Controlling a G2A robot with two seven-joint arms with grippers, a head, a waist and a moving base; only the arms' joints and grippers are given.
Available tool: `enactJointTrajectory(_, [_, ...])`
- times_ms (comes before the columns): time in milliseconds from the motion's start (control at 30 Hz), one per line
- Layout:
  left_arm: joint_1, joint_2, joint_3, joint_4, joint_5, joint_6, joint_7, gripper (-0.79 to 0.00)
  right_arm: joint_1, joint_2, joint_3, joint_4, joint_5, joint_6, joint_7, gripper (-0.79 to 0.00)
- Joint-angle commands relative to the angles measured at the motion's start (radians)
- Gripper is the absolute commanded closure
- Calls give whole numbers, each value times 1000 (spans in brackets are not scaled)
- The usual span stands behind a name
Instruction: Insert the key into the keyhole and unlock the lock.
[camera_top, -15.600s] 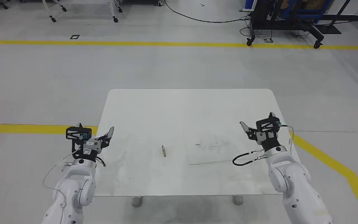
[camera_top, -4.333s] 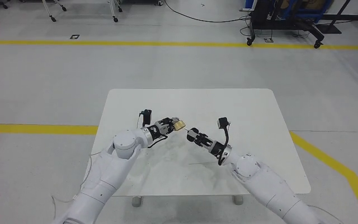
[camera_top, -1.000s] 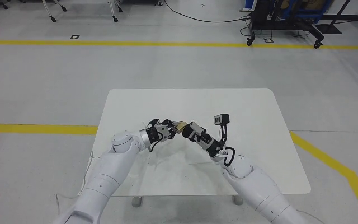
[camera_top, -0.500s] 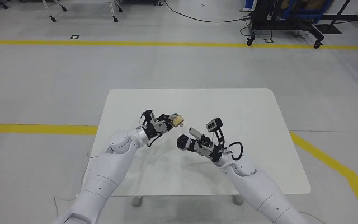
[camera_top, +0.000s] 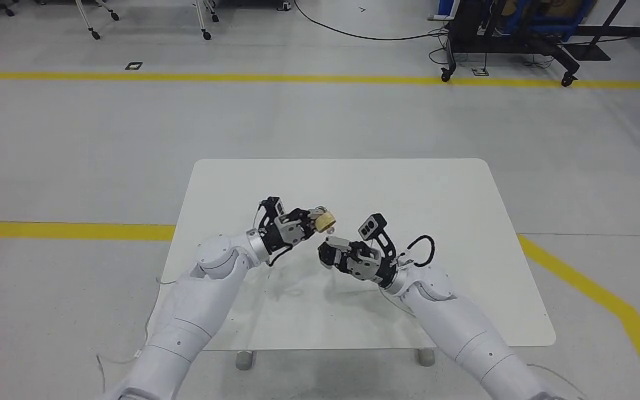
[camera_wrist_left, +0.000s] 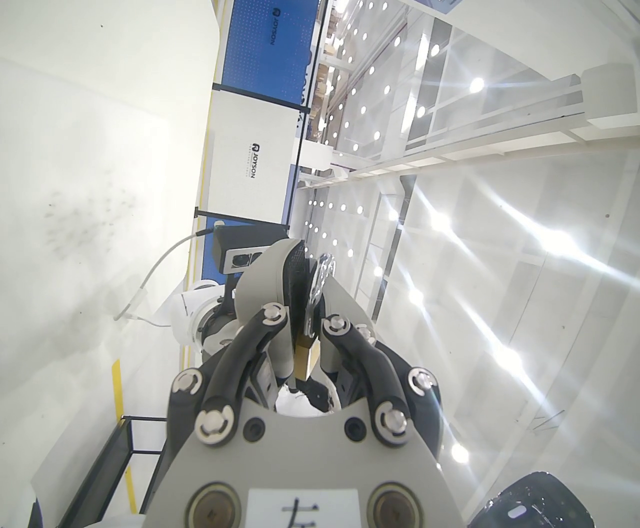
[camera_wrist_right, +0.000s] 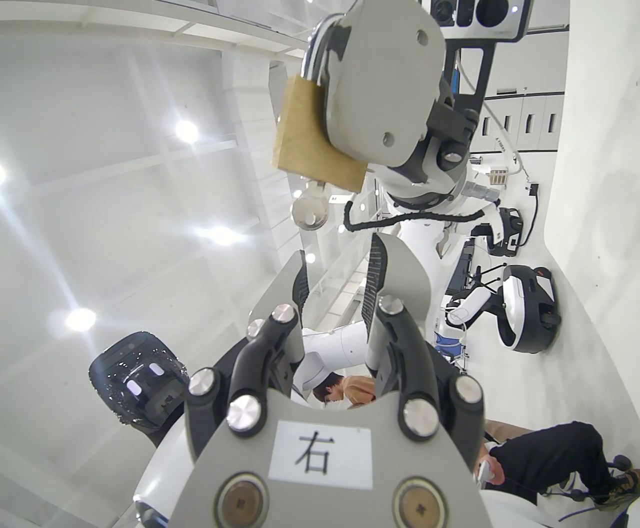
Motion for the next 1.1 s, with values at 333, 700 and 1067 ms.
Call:
enactJointTrajectory(333, [3, 2, 2, -13, 14, 17, -2, 0, 5, -12, 30, 22, 16, -19, 11, -200])
enactJointTrajectory(700, [-1, 3, 1, -7, 15, 15, -14, 0, -6, -14, 63, 15, 3, 11, 14, -166])
enactJointTrajectory(1067, [-2, 4, 2, -6, 19, 3, -27, 0, 1, -30, 58, 32, -1, 31, -4, 0])
